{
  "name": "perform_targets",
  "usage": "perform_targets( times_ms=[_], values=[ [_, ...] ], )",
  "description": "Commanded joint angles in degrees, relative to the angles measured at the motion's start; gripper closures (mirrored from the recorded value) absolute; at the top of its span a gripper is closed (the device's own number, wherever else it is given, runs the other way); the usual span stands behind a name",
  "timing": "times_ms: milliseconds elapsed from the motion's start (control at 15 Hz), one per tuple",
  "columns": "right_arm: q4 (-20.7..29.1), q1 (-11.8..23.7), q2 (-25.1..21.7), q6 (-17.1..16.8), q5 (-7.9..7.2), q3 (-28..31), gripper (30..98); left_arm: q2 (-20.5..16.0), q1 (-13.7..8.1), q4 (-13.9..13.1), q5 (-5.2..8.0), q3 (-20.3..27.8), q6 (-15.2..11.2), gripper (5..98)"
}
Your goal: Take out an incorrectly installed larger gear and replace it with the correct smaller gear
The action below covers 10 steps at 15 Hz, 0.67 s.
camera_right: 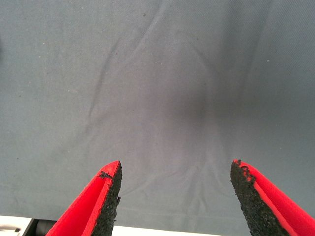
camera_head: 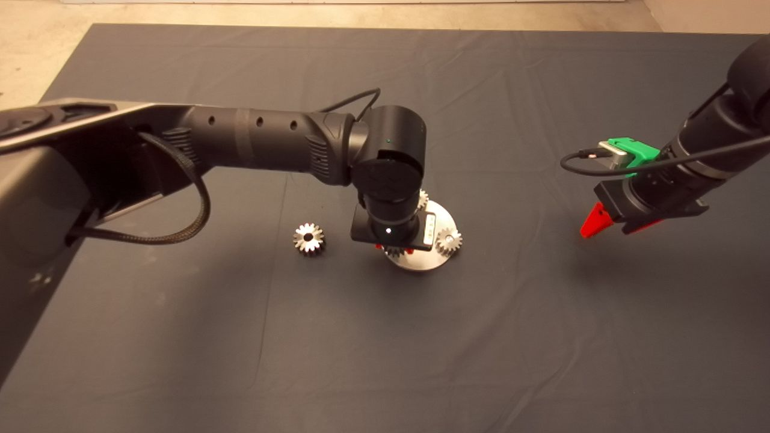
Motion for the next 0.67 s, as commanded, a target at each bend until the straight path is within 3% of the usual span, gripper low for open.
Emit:
perform_targets(
  times_ms=[0,600],
  values=[
    [-1.3,1.1,-0.1,0.3,-0.06,0.4,69.4,0.2,-0.3,0.8,6.79,0.3,-0.2,79.4],
    [-1.3,1.1,-0.1,0.5,0.02,1.4,69.4,0.3,-0.7,1.0,7.02,-1.0,0.4,79.4]
  ],
)
